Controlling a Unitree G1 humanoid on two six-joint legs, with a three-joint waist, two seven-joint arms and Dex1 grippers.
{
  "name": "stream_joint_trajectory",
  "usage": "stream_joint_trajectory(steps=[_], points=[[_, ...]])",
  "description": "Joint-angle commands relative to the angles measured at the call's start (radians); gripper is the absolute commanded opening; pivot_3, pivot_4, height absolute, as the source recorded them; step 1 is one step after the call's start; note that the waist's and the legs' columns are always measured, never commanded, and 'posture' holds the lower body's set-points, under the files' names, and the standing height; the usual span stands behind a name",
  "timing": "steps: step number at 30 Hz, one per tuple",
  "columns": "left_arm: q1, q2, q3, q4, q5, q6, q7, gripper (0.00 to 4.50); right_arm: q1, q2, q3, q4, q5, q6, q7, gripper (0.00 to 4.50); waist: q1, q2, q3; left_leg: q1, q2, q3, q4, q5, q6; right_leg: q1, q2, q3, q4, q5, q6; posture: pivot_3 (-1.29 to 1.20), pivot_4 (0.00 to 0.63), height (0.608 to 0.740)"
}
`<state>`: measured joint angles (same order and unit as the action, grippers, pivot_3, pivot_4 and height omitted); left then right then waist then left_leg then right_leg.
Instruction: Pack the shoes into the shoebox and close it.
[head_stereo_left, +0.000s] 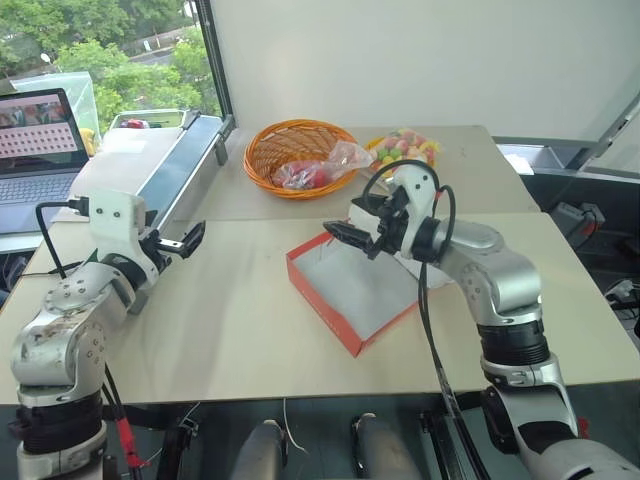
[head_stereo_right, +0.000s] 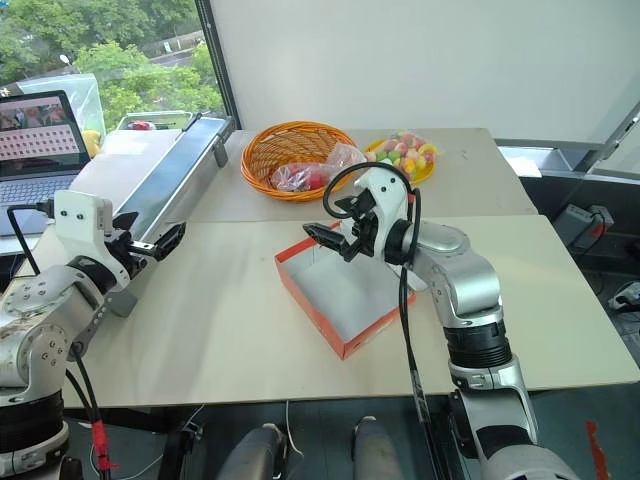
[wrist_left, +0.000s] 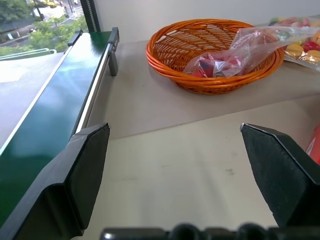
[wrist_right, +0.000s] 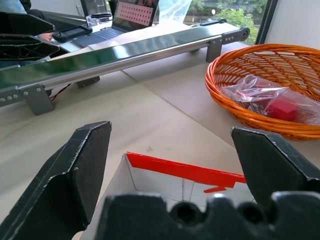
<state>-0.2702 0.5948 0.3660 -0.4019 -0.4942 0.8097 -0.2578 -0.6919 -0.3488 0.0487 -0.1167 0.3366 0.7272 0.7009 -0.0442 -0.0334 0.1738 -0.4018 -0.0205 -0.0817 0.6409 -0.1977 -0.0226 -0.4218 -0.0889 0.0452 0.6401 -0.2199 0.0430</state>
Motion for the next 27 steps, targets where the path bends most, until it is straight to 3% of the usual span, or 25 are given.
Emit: stream_joint_trajectory(steps=[1,27], points=[[-0.003,-0.001,0.018,-0.021,0.016,-0.039,0.004,4.48,-0.031,-0.014,-0.001,-0.032,0.010,-0.029,0.007,4.50,0.001,0.000,0.000,0.000,0.000,0.000,0.000,0.000,0.000,0.000,0.000,0.000,0.000,0.000,0.000,0.00,0.150,0.740],[-0.047,-0.023,0.010,0.044,0.078,-0.117,0.019,4.48,-0.051,-0.055,-0.002,-0.005,0.002,-0.040,0.012,4.50,0.001,0.000,0.000,0.000,0.000,0.000,0.000,0.000,0.000,0.000,0.000,0.000,0.000,0.000,0.000,0.00,0.150,0.740]])
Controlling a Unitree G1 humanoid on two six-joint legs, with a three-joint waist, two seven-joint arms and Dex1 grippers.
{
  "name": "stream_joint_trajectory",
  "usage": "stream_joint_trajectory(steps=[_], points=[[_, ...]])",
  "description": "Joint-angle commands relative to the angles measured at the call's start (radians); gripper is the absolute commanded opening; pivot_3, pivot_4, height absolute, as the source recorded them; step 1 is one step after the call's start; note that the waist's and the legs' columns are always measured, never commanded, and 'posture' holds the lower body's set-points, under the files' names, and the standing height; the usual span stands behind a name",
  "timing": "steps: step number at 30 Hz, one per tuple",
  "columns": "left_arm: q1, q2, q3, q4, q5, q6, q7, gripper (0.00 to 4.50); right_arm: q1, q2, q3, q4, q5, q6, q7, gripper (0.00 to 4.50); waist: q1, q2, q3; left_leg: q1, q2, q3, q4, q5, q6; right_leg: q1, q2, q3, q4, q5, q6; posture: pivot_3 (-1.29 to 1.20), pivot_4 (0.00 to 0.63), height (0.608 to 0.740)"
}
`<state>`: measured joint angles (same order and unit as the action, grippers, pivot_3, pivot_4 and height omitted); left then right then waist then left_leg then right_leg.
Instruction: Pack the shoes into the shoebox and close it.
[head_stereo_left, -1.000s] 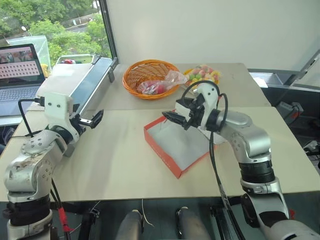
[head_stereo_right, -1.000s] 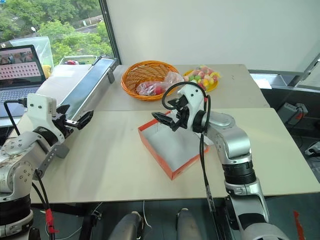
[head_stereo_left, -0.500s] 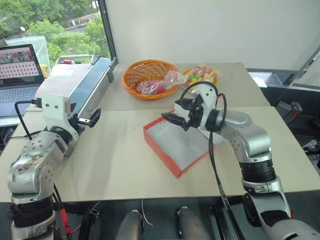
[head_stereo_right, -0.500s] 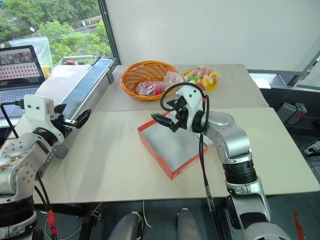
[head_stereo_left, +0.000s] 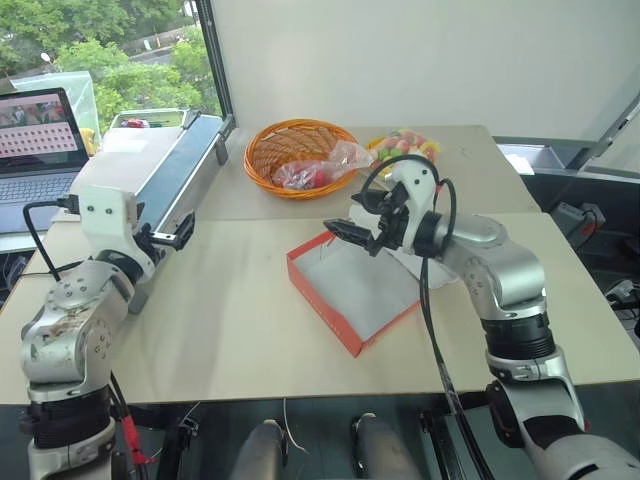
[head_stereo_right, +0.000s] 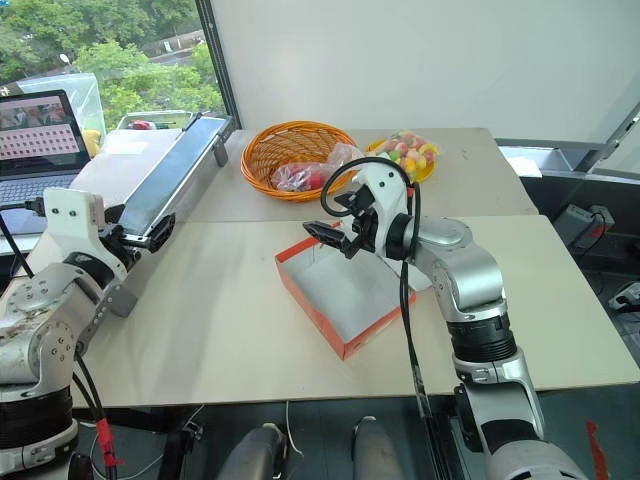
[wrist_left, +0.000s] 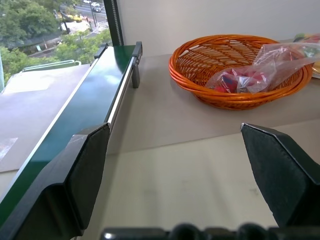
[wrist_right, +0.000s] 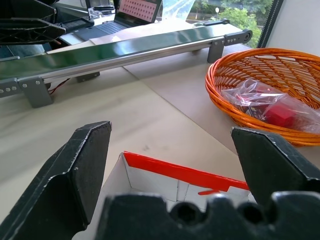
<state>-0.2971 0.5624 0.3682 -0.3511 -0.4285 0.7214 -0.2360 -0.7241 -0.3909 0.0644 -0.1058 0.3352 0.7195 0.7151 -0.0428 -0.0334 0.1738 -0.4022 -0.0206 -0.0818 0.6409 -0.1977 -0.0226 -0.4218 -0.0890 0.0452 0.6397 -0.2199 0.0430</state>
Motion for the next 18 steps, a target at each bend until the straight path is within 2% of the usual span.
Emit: stream_joint_trajectory(steps=[1,18], points=[[-0.023,0.011,0.006,-0.004,0.014,-0.028,-0.003,4.48,-0.019,-0.014,-0.018,-0.015,0.002,-0.034,-0.003,4.50,0.000,0.000,0.000,0.000,0.000,0.000,0.000,0.000,0.000,0.000,0.000,0.000,0.000,0.000,0.000,0.00,0.150,0.740],[-0.057,0.011,-0.012,0.047,0.046,-0.034,-0.018,4.48,-0.015,-0.020,-0.012,0.003,-0.003,-0.056,-0.004,4.50,0.000,0.000,0.000,0.000,0.000,0.000,0.000,0.000,0.000,0.000,0.000,0.000,0.000,0.000,0.000,0.00,0.150,0.740]])
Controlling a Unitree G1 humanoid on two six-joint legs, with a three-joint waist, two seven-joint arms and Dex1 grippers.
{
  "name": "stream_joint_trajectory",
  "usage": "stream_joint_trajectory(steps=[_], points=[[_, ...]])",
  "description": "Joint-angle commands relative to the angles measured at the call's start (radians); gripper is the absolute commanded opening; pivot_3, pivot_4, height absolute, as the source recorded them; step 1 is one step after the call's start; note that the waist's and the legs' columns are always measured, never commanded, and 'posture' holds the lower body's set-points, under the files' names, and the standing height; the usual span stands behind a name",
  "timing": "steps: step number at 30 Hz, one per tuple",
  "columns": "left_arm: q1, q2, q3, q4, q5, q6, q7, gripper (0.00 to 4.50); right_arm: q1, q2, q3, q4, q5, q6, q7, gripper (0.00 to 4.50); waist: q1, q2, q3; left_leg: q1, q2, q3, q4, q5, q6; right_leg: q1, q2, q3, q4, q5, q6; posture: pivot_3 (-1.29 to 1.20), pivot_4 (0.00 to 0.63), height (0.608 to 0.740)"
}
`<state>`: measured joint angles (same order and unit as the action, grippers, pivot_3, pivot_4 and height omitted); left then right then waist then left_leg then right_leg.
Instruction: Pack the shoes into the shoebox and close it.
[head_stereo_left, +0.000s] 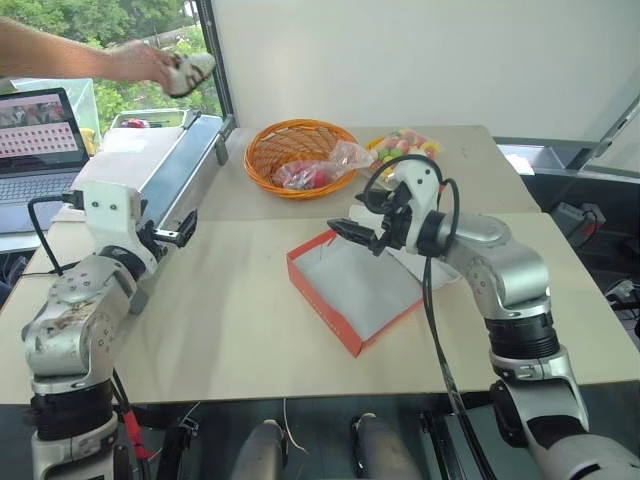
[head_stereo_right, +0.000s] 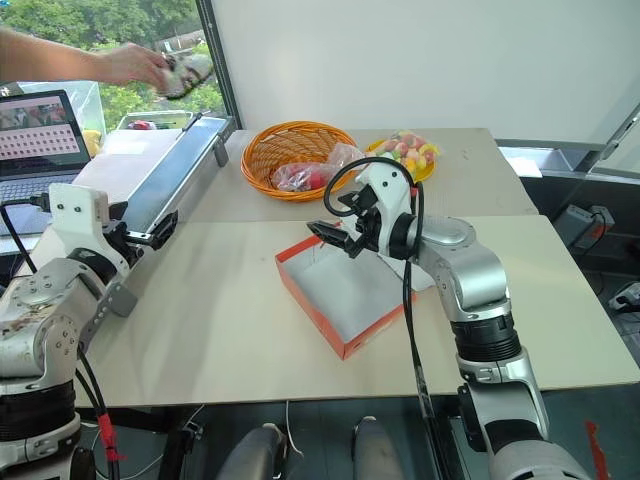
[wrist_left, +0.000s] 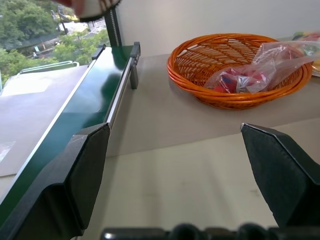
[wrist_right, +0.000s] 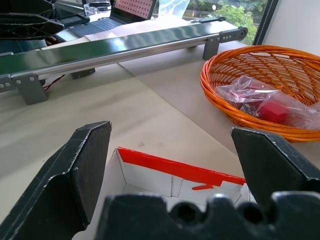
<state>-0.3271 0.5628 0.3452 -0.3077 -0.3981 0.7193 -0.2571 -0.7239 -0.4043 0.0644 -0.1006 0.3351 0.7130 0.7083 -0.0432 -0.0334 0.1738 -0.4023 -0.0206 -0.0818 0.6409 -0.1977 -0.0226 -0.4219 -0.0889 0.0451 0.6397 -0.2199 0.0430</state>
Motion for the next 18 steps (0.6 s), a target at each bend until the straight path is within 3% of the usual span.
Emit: stream_joint_trajectory(steps=[1,13,18], points=[[-0.029,0.013,0.013,0.013,0.023,-0.032,0.010,4.48,-0.019,-0.001,-0.010,0.006,-0.003,-0.058,0.004,4.50,0.000,0.000,0.000,0.000,0.000,0.000,0.000,0.000,0.000,0.000,0.000,0.000,0.000,0.000,0.000,0.00,0.150,0.740],[-0.005,0.017,0.050,0.014,0.035,-0.038,0.010,4.48,-0.088,0.100,0.035,0.071,0.014,-0.101,0.037,4.50,-0.002,0.000,0.000,0.000,0.000,0.000,0.000,0.000,0.000,0.000,0.000,0.000,0.000,0.000,0.000,0.00,0.150,0.740],[0.037,0.065,0.135,0.097,0.034,-0.089,-0.035,4.48,-0.104,0.168,0.054,0.056,0.027,-0.083,0.018,4.50,-0.005,0.000,0.000,0.001,0.000,0.000,-0.001,0.000,0.000,-0.001,0.000,0.000,0.001,0.000,0.000,0.00,0.150,0.740]])
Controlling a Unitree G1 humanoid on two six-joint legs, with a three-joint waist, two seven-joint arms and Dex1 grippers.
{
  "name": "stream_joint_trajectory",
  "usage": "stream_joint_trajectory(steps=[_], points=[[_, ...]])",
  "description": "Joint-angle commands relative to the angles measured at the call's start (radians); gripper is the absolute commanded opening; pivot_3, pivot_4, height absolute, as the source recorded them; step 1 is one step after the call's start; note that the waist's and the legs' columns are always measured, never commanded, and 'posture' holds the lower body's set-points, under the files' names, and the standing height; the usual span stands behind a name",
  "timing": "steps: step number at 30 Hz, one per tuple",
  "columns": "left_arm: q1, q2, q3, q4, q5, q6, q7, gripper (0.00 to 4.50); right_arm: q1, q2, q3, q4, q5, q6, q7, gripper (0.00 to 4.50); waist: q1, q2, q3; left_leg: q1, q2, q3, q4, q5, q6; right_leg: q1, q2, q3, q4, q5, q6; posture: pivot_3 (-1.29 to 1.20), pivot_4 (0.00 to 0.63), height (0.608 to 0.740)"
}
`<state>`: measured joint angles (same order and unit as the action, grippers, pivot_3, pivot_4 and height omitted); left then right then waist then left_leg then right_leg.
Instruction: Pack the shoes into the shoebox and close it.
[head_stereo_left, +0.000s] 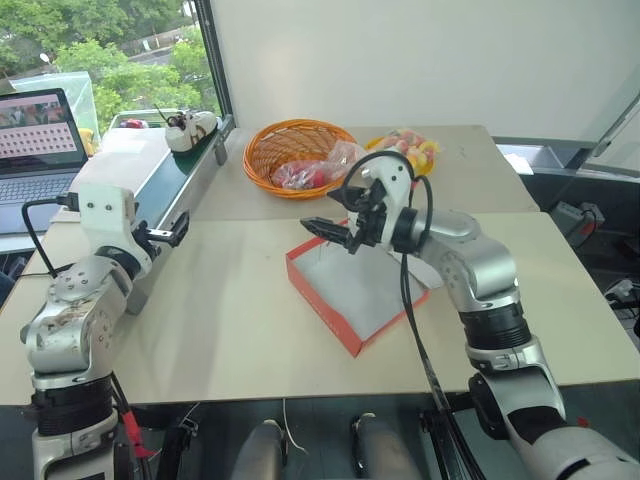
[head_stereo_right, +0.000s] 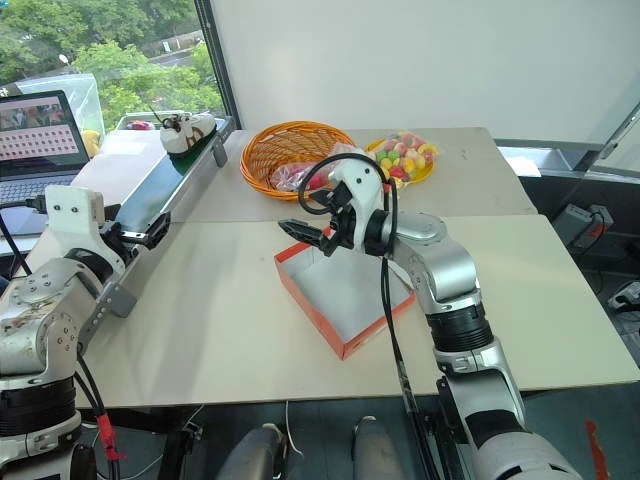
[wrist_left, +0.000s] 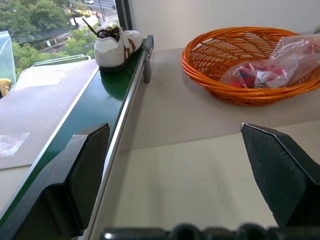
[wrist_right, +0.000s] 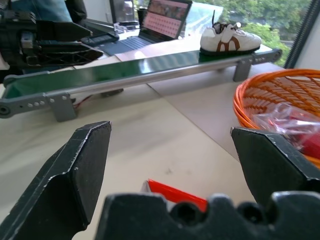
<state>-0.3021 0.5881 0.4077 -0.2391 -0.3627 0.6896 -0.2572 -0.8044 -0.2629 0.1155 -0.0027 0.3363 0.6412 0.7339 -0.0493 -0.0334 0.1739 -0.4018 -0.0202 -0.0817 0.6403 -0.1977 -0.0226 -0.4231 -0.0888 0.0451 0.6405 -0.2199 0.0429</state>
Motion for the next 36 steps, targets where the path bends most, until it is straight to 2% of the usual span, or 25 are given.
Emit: stream_joint_trajectory(steps=[1,8,14,19,29,36], points=[[0.019,0.051,0.087,0.046,-0.008,-0.077,-0.056,4.48,-0.021,0.037,0.005,-0.055,0.032,-0.004,-0.009,4.50,0.001,0.000,0.000,0.000,0.000,0.000,0.000,0.000,0.000,0.000,0.000,0.000,0.000,0.000,0.000,0.00,0.150,0.740],[0.008,0.151,0.161,0.328,-0.058,-0.258,-0.287,4.48,0.035,0.045,0.021,-0.142,0.090,0.043,0.024,4.50,0.008,0.000,0.000,0.000,0.000,0.000,-0.001,0.000,0.000,0.000,0.000,-0.001,0.000,0.000,0.000,0.00,0.150,0.740],[-0.061,0.221,0.128,0.610,-0.034,-0.364,-0.424,4.48,0.075,0.038,0.025,-0.224,0.164,0.101,0.045,4.50,0.007,0.000,0.000,0.000,0.000,0.000,0.000,0.000,0.000,0.000,-0.001,-0.002,0.000,0.000,0.000,0.00,0.150,0.740],[-0.154,0.268,0.060,0.803,0.004,-0.440,-0.519,4.48,0.100,0.024,0.053,-0.249,0.155,0.093,0.046,4.50,0.004,0.000,0.000,0.001,0.001,0.000,-0.001,0.000,0.000,0.000,0.000,-0.003,0.000,0.000,0.000,0.00,0.150,0.740],[-0.297,0.305,0.000,1.126,0.086,-0.613,-0.539,4.48,0.139,-0.008,0.056,-0.313,0.169,0.124,0.000,4.50,0.003,0.000,0.000,0.000,0.001,0.000,-0.001,0.000,0.000,-0.001,-0.001,-0.003,0.000,0.000,0.000,0.00,0.150,0.740],[-0.349,0.309,-0.025,1.239,0.108,-0.666,-0.545,4.48,0.152,-0.029,0.050,-0.345,0.180,0.143,-0.024,4.50,0.005,0.000,0.000,0.000,0.001,0.000,-0.001,0.000,0.000,-0.001,-0.001,-0.004,0.001,0.000,0.000,0.00,0.150,0.740]])
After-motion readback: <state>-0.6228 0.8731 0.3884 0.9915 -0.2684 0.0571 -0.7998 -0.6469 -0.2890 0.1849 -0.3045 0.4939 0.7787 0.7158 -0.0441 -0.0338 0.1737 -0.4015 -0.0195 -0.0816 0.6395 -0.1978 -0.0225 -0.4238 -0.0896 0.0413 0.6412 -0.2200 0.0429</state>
